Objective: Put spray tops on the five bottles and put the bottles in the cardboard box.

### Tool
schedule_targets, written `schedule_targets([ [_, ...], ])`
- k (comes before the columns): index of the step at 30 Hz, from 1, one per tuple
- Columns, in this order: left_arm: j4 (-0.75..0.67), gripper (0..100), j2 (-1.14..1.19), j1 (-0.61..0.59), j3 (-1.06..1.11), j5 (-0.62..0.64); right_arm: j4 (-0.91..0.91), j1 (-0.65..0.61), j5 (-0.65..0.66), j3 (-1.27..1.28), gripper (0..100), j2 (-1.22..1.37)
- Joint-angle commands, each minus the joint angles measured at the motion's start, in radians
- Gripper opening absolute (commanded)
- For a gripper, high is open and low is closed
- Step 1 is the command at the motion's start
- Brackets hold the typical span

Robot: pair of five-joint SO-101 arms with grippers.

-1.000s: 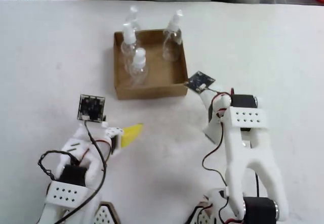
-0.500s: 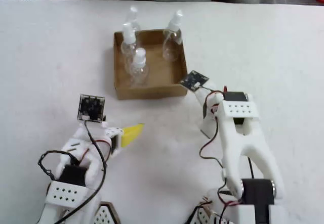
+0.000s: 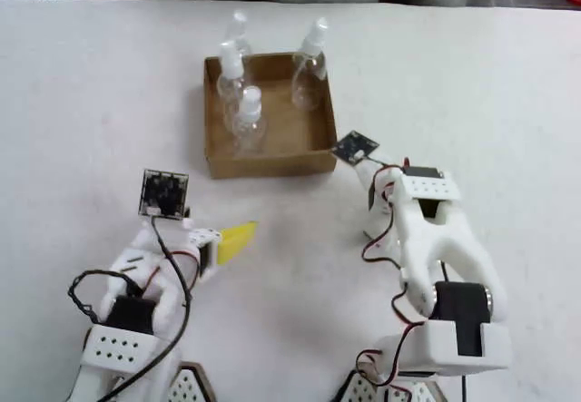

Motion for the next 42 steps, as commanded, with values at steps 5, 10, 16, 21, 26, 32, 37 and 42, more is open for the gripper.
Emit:
schedule_targets([
  [5,0.006,40,-0.008,-0.007,-0.006,-0.014,-0.045,0.004,0.02,-0.009,26.1,0.015],
  [10,0.005,40,-0.008,-0.007,-0.005,-0.014,-0.039,0.027,0.012,-0.048,20.8,0.013],
  [16,0.005,40,-0.008,-0.007,-0.005,-0.014,0.099,0.142,-0.157,-0.203,20.8,0.013],
  [21,0.005,40,-0.008,-0.007,-0.005,-0.014,0.251,0.308,-0.336,-0.328,21.2,0.013],
  [26,0.005,40,-0.008,-0.007,-0.005,-0.014,0.32,0.466,-0.437,-0.358,23.6,0.013],
  [32,0.005,40,-0.008,-0.007,-0.005,-0.014,0.315,0.587,-0.459,-0.354,27.5,0.019],
  [37,0.006,40,-0.008,-0.007,-0.005,-0.014,0.246,0.618,-0.44,-0.319,27.6,0.024],
  [42,0.008,40,-0.008,-0.007,-0.005,-0.014,0.203,0.618,-0.364,-0.293,27.6,0.024],
])
